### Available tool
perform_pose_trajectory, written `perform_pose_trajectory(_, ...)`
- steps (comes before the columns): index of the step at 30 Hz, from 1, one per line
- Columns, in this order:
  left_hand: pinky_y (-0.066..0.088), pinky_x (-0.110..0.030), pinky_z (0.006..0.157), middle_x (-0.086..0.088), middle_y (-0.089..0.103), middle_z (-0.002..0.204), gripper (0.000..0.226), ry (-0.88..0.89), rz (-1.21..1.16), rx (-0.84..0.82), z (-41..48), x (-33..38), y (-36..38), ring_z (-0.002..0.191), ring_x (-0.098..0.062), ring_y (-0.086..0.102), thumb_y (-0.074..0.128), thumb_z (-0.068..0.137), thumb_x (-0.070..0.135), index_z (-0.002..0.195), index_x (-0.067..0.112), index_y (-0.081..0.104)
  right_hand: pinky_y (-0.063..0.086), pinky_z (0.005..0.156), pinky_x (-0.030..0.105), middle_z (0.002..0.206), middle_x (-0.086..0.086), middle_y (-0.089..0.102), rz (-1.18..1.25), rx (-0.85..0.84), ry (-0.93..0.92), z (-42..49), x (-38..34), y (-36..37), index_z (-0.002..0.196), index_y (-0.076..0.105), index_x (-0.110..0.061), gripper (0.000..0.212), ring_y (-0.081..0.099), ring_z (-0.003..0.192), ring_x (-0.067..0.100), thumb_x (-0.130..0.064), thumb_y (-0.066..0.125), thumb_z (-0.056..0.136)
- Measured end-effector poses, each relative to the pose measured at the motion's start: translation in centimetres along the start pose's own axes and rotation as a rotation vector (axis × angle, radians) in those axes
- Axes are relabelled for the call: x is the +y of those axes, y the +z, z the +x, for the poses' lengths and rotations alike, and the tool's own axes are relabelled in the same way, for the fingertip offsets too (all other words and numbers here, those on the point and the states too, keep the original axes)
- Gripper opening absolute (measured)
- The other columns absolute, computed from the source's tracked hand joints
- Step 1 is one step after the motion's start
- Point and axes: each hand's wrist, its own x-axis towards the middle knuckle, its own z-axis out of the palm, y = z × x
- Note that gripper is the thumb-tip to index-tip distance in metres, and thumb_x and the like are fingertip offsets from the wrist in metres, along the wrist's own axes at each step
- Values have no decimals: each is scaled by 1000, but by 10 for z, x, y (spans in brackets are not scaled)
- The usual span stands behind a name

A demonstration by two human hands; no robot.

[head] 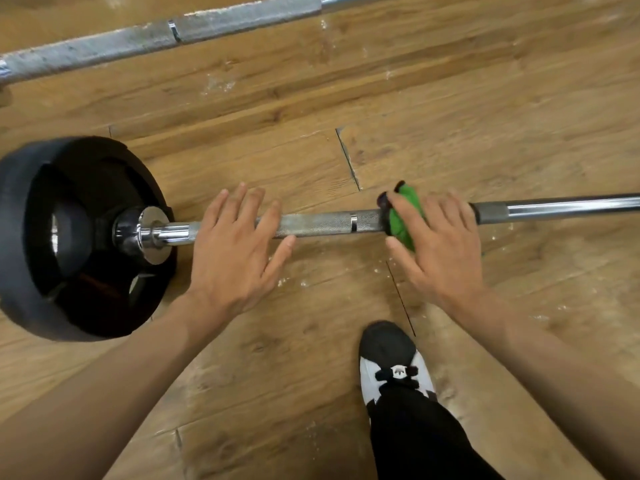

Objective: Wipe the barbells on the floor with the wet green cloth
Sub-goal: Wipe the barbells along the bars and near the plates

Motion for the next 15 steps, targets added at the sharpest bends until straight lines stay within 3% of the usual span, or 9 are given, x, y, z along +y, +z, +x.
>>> perform_pose_trajectory(2, 27, -55, 121, -23, 54, 145, 69, -3, -15, 19, 7, -2, 0, 142, -43, 44, 18, 107, 54, 139, 5, 55, 26, 119, 51, 131, 20, 59, -53, 40, 155, -7, 39, 0, 148, 52, -15, 65, 48, 120, 37, -56, 25, 107)
perform_pose_trajectory(4, 26, -55, 121, -21, 56, 143, 65, 4, -31, 27, 12, -2, 0, 142, -42, 44, 20, 107, 52, 139, 6, 55, 23, 123, 54, 135, 22, 56, -70, 68, 299, -15, 66, 1, 149, 50, -13, 66, 46, 125, 40, -56, 22, 107)
perform_pose_trajectory(8, 27, -54, 121, -16, 59, 141, 62, -4, -53, 36, 22, -5, 0, 144, -39, 44, 22, 108, 49, 138, 8, 57, 18, 124, 60, 137, 24, 54, 6, 108, 506, 5, 34, 5, 139, 55, -5, 72, 46, 131, 42, -60, 22, 105)
perform_pose_trajectory(10, 28, -54, 121, -16, 61, 140, 62, -23, -61, 47, 28, -7, 1, 145, -39, 44, 21, 109, 49, 137, 8, 59, 19, 123, 60, 133, 25, 56, 57, 84, 419, 25, -13, 6, 135, 58, -5, 71, 48, 128, 41, -60, 28, 102)
perform_pose_trajectory(15, 29, -53, 120, -17, 61, 141, 64, -29, -64, 51, 38, -11, 2, 146, -38, 43, 19, 110, 50, 137, 9, 60, 11, 128, 51, 157, 16, 45, 188, 15, 90, 54, -99, 15, 152, 49, -11, 72, 41, 145, 34, -59, 25, 104)
